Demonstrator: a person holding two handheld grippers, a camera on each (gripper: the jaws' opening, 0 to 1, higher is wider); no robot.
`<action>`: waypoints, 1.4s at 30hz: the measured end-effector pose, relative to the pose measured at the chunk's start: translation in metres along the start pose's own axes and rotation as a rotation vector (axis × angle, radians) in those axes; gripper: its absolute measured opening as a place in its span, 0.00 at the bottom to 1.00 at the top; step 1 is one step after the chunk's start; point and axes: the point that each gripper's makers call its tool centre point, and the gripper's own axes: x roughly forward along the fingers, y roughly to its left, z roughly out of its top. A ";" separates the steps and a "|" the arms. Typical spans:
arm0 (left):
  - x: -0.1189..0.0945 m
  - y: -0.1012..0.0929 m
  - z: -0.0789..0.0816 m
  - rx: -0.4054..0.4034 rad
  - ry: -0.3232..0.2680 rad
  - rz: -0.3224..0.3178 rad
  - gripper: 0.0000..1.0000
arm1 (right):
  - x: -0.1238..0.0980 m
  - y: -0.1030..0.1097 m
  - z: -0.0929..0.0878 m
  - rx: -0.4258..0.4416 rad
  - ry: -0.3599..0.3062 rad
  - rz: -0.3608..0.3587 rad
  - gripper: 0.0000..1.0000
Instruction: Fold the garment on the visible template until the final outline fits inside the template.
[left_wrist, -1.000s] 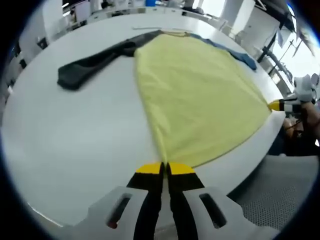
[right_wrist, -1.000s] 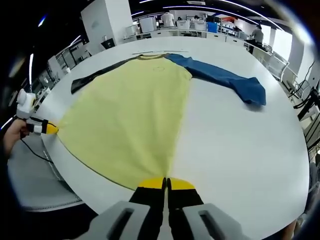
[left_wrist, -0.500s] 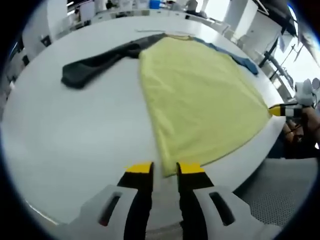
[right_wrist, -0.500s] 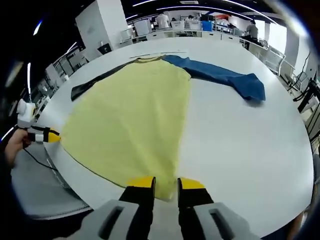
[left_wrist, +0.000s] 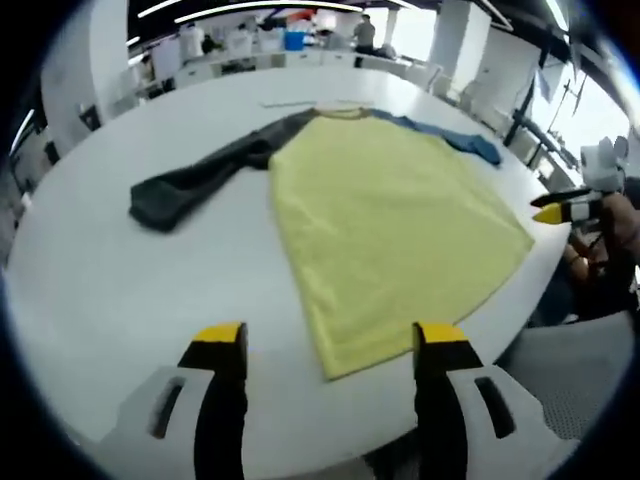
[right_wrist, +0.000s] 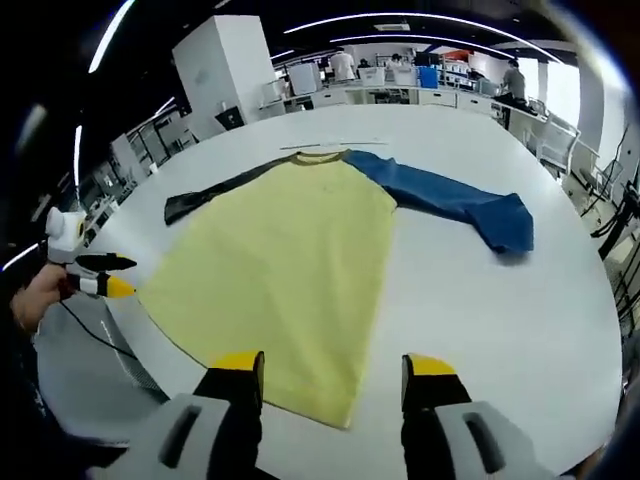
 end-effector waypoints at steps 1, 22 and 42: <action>-0.001 -0.001 0.002 0.005 -0.008 -0.004 0.68 | -0.001 -0.001 0.003 -0.013 -0.006 0.001 0.60; -0.008 -0.014 0.022 0.015 -0.054 -0.045 0.95 | -0.007 -0.073 0.065 -0.092 -0.131 -0.064 0.69; -0.011 -0.024 0.030 0.013 -0.058 -0.055 0.99 | 0.031 -0.124 0.076 -0.212 -0.035 -0.077 0.59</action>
